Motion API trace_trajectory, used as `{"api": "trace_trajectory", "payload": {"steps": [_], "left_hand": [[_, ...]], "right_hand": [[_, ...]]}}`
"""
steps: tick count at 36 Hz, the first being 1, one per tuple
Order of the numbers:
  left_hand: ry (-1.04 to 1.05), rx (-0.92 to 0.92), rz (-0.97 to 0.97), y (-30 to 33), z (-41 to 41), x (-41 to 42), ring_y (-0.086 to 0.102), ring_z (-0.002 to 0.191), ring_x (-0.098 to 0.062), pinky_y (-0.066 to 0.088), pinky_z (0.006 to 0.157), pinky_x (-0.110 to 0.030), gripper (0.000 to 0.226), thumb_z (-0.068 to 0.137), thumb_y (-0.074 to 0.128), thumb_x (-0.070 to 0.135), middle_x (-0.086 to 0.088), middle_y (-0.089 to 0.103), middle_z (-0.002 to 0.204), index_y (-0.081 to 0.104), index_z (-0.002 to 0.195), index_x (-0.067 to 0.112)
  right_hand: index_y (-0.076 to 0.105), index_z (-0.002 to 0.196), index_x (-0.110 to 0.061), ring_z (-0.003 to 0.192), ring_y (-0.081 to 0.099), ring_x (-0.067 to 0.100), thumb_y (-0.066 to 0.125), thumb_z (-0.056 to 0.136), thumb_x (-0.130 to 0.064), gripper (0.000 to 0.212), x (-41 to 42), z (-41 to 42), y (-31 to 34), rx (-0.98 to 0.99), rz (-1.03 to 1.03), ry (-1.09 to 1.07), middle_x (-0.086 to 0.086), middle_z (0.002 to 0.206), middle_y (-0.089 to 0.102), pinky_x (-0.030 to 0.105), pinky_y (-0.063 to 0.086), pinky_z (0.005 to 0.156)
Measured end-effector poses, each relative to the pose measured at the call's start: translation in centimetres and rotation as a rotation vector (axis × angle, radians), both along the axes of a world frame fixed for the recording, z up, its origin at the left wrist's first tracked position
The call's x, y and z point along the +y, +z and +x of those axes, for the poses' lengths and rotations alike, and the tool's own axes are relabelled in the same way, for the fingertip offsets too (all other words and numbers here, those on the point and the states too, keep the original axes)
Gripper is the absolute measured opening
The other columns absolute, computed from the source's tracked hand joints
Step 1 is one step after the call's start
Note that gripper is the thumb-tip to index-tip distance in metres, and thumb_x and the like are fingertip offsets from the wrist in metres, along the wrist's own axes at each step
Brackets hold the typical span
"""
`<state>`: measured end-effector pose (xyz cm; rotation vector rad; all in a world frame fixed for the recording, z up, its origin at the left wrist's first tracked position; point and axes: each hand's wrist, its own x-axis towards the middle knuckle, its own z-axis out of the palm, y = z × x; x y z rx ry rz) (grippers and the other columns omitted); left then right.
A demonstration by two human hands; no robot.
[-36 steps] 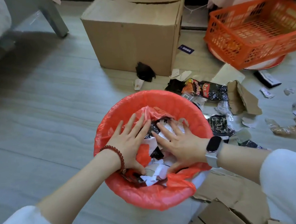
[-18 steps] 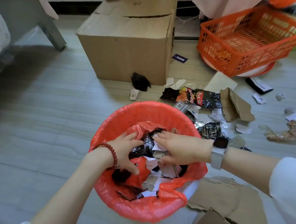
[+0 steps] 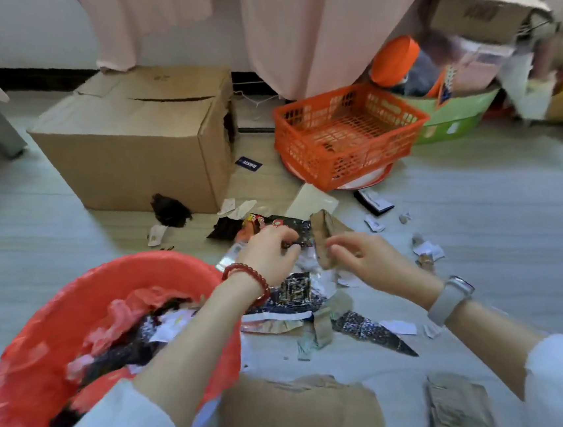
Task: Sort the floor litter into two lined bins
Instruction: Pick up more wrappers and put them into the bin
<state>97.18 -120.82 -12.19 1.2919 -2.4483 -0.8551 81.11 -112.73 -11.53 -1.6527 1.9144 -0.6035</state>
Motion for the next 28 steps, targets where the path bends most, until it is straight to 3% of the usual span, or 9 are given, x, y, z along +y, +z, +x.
{"api": "trace_trajectory", "payload": {"steps": [2,6,9,13,17,21,24,28], "left_hand": [[-0.067,-0.008,0.024,-1.5,-4.1,1.3,0.054,0.110,-0.022,0.043,0.094,-0.031,0.027,0.092,0.048,0.020,-0.008,0.059,0.119,0.060,0.116,0.013],[-0.220,-0.063,0.100,-5.0,-11.1,5.1,0.059,0.101,-0.022,0.048,0.086,-0.032,0.026,0.093,0.047,0.021,-0.006,0.063,0.114,0.061,0.113,0.013],[-0.371,-0.178,0.125,-7.6,-15.1,7.8,0.057,0.105,-0.021,0.046,0.090,-0.030,0.030,0.094,0.044,0.022,-0.006,0.062,0.117,0.058,0.119,0.012],[-0.437,-0.274,0.202,-11.0,-19.1,10.8,0.053,0.112,-0.022,0.042,0.095,-0.030,0.032,0.095,0.043,0.021,-0.007,0.057,0.125,0.053,0.124,0.012],[-0.413,-0.322,0.257,-15.0,-21.9,14.0,0.049,0.118,-0.026,0.038,0.097,-0.030,0.035,0.094,0.046,0.023,-0.011,0.050,0.130,0.050,0.127,0.013],[-0.464,-0.439,0.297,-18.7,-23.2,17.2,0.032,0.132,-0.027,0.032,0.108,-0.039,0.055,0.090,0.052,0.038,-0.008,0.034,0.144,0.036,0.139,0.017],[-0.514,-0.542,0.269,-20.2,-23.4,19.1,0.019,0.138,-0.025,0.028,0.110,-0.042,0.069,0.086,0.054,0.047,0.000,0.021,0.152,0.024,0.144,0.023],[-0.490,-0.566,0.248,-21.5,-23.9,20.2,0.016,0.139,-0.023,0.023,0.109,-0.044,0.072,0.083,0.055,0.051,0.004,0.019,0.153,0.023,0.144,0.028]], "right_hand": [[0.063,0.113,-0.015,0.094,0.061,0.011,0.045,0.095,-0.020,0.025,2.7,-4.0,-1.6,-0.014,0.025,-0.114,-0.002,0.102,0.068,0.026,0.048,0.080],[0.066,0.104,-0.011,0.093,0.060,0.015,0.047,0.093,-0.014,0.022,9.5,-11.1,-5.8,-0.014,0.095,-0.363,0.004,0.095,0.069,0.023,0.040,0.077],[0.067,0.105,-0.008,0.106,0.059,0.022,0.049,0.092,-0.012,0.022,15.1,-15.9,-9.4,0.031,0.133,-0.559,0.007,0.107,0.068,0.024,0.039,0.082],[0.065,0.103,-0.001,0.096,0.058,0.030,0.041,0.080,-0.031,0.045,21.8,-21.3,-13.6,0.109,0.208,-0.740,0.020,0.108,0.066,0.033,0.039,0.084],[0.048,0.129,-0.010,0.128,0.039,0.032,0.058,0.084,-0.032,0.051,25.9,-24.7,-17.3,0.137,0.289,-0.868,0.015,0.133,0.049,0.041,0.031,0.102],[0.026,0.144,-0.020,0.141,0.015,0.028,0.061,0.083,-0.042,0.073,27.2,-25.9,-19.7,0.097,0.290,-0.890,0.010,0.152,0.022,0.046,0.024,0.108],[0.018,0.147,-0.021,0.142,0.008,0.029,0.064,0.080,-0.046,0.085,27.1,-26.3,-20.6,0.140,0.242,-0.859,0.011,0.154,0.013,0.047,0.018,0.113],[0.005,0.147,-0.029,0.144,-0.004,0.027,0.063,0.077,-0.055,0.094,26.5,-26.2,-21.4,0.163,0.223,-0.716,0.007,0.157,-0.002,0.046,0.007,0.115]]}}
